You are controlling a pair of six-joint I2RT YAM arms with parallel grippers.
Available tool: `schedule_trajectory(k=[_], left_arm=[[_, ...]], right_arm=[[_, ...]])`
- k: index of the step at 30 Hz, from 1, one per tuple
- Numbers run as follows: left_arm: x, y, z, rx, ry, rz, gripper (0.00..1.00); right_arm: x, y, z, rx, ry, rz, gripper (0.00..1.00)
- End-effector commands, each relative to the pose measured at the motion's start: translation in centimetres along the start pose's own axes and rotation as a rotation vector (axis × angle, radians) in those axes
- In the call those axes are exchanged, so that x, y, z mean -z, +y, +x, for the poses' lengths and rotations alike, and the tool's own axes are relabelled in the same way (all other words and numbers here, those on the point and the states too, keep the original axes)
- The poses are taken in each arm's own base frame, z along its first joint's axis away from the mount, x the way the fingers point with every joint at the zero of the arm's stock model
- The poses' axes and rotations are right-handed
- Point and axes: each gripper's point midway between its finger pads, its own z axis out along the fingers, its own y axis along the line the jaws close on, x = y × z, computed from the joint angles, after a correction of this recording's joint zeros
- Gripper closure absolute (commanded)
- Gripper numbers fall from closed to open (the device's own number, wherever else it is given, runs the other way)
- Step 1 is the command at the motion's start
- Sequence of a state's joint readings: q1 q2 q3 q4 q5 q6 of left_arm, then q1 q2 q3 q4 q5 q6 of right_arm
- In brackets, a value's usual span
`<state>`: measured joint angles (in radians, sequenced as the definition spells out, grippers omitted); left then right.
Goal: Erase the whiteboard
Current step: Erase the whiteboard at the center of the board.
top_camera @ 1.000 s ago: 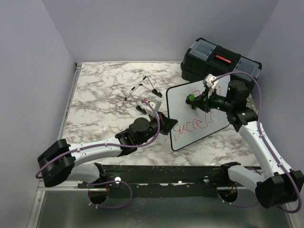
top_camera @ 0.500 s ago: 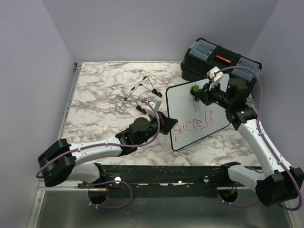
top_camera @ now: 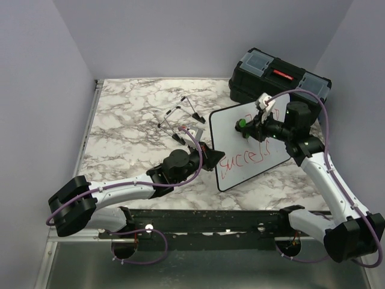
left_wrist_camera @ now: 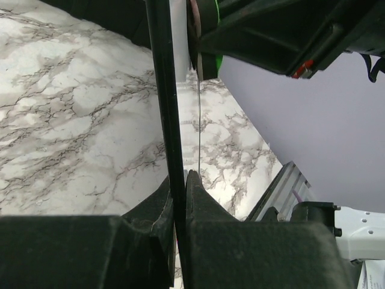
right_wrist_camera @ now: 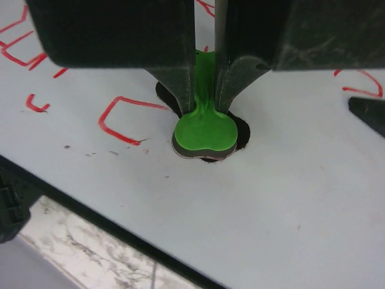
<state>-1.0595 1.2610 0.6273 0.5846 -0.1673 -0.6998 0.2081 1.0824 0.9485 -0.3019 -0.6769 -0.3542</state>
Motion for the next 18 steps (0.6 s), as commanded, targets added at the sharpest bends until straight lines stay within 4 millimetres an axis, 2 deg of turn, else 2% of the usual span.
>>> schedule_trajectory(k=[1, 4, 6, 8, 9, 11, 13, 14, 17, 18], left_arm=[[0.4, -2.5, 0.8, -0.083, 0.036, 0.126, 1.00], [0.5, -2.5, 0.7, -0.085, 0.034, 0.126, 1.00], [0.6, -2.4, 0.7, -0.086, 0.032, 0.125, 1.00], [0.7, -2.4, 0.6, -0.087, 0.030, 0.124, 1.00], [0.7, -2.3, 0.6, -0.089, 0.029, 0.122, 1.00], [0.8, -2.2, 0.5, -0.090, 0.026, 0.118, 1.00], [0.9, -2.2, 0.4, -0.091, 0.019, 0.115, 1.00], [0.9, -2.2, 0.3, -0.091, 0.017, 0.114, 1.00], [1.0, -2.3, 0.1, -0.090, 0.010, 0.115, 1.00], [1.0, -2.2, 0.1, -0.090, 0.010, 0.115, 1.00]], right_arm=[[0.4, -6.6, -2.9, -0.124, -0.078, 0.359, 0.99], [-0.1, -6.6, -2.6, -0.140, -0.082, 0.349, 0.99], [-0.6, -5.0, -1.2, -0.106, -0.047, 0.263, 0.99], [-0.9, -1.7, 0.9, -0.040, 0.009, 0.083, 0.99], [-0.9, 0.7, 2.0, -0.001, 0.029, -0.047, 0.99], [-0.2, 4.1, 3.7, 0.033, 0.059, -0.225, 0.99], [0.4, 5.6, 5.0, 0.042, 0.090, -0.290, 0.99], [0.5, 5.3, 5.4, 0.040, 0.108, -0.266, 0.99], [0.6, 1.9, 6.2, 0.015, 0.169, -0.056, 0.99], [0.6, 0.9, 5.6, 0.010, 0.151, 0.012, 0.99]])
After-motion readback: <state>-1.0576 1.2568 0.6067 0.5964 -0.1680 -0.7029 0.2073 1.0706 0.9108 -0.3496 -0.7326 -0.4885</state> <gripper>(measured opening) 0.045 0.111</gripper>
